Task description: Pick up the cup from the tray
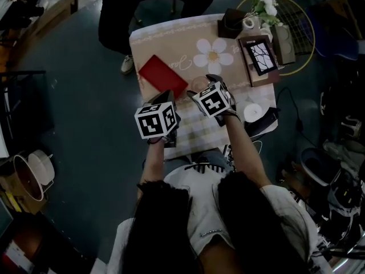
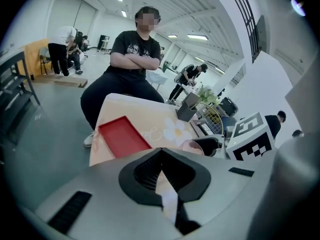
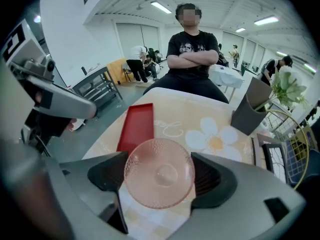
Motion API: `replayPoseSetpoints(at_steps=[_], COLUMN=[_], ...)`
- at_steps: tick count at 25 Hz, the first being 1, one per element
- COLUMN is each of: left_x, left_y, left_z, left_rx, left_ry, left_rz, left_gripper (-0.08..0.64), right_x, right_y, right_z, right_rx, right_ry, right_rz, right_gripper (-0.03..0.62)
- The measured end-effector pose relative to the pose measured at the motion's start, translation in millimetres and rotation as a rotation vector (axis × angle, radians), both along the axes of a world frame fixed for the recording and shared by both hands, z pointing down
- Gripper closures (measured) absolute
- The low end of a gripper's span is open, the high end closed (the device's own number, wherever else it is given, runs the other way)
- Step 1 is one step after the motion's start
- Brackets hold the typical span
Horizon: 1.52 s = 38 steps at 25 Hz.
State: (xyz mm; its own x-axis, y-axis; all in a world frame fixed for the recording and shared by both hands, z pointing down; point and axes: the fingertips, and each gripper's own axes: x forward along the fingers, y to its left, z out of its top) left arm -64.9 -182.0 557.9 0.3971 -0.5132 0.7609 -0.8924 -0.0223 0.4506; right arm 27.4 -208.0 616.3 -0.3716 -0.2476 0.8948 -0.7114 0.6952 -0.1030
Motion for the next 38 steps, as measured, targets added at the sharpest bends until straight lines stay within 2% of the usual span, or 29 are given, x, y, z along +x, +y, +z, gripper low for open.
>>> replayPoseSetpoints(at_steps=[11,15,18,23,28,31,34,35,37,38], left_x=[5.7,1.9,-2.9,-5.6,-4.4,-3.0,-1.2,-0.4,1.1,1.9], left_y=[1.2,2.2,6.2,10.4,12.2,14.0,16.4,18.1,22.6,25.3], left_z=[6.5,8.0,11.0,9.1,-7.0,-17.7,-27.6,-30.8,-35.5,-36.8], left_rx=[-0.024,-0.025,-0.037,-0.043,-0.001,0.027,0.052,0.06,0.073,0.077], left_ry=[-0.001,-0.012,-0.014,-0.008,0.009,0.01,0.012,0.015,0.019,0.02], left_rz=[0.021,0.016,0.005,-0.006,-0.017,-0.016,-0.014,-0.014,-0.014,-0.013], left_gripper=[0.557,0.557,0.557,0.557,0.557,0.557,0.557,0.557,0.557,0.557], right_x=[13.7,15.9,14.4,13.9,16.7,17.3,20.3,22.9,29.9,31.9], right_y=[14.1,13.6,10.6,5.5,-1.9,-0.4,3.7,5.8,11.1,14.9], right_z=[15.8,16.0,8.3,-19.3,-72.1,-97.9,-113.5,-117.0,-123.0,-125.8], right_rx=[-0.035,-0.076,-0.068,-0.002,0.102,0.129,0.181,0.207,0.255,0.265], right_ry=[-0.003,-0.05,-0.079,-0.096,-0.222,-0.304,-0.315,-0.3,-0.271,-0.273], right_rz=[0.016,0.076,0.074,0.061,0.172,0.227,0.23,0.229,0.244,0.256], right_gripper=[0.192,0.192,0.192,0.192,0.192,0.192,0.193,0.211,0.378,0.413])
